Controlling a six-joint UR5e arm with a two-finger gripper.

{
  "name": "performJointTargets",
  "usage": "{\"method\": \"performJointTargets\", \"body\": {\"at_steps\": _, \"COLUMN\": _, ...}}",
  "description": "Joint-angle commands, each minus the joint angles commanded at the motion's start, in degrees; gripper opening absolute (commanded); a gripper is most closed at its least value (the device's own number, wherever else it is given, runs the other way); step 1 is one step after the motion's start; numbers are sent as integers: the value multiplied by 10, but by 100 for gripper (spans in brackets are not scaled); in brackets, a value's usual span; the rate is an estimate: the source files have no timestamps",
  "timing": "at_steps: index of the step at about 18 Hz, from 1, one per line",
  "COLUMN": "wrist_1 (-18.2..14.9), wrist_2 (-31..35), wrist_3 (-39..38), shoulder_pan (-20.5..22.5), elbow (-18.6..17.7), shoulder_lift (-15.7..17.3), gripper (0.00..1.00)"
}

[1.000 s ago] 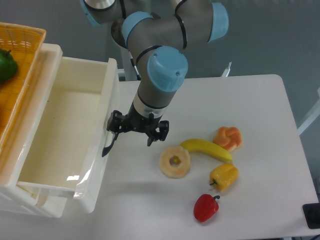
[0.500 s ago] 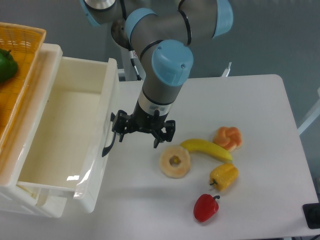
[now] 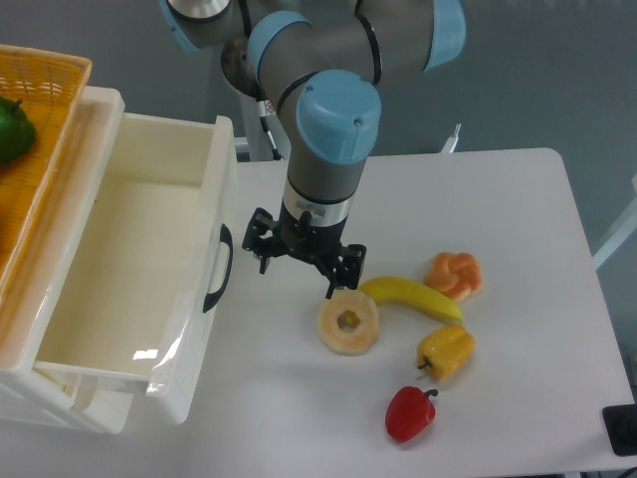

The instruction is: Slide open the top white drawer

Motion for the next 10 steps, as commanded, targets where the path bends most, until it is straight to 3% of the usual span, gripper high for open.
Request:
{"method": "performJointTargets", "body": {"at_steps": 4, "wrist_1": -2, "wrist_2": 47, "wrist_3": 80, "shoulder_pan": 2, "elbow": -3, "shoulder_lift": -1, "gripper": 100}}
{"method": "performJointTargets", "body": {"at_steps": 10, "wrist_1": -1, "wrist_2": 74, "wrist_3": 90, "shoulder_pan": 3, "elbow": -7, "shoulder_lift": -3, "gripper": 100}}
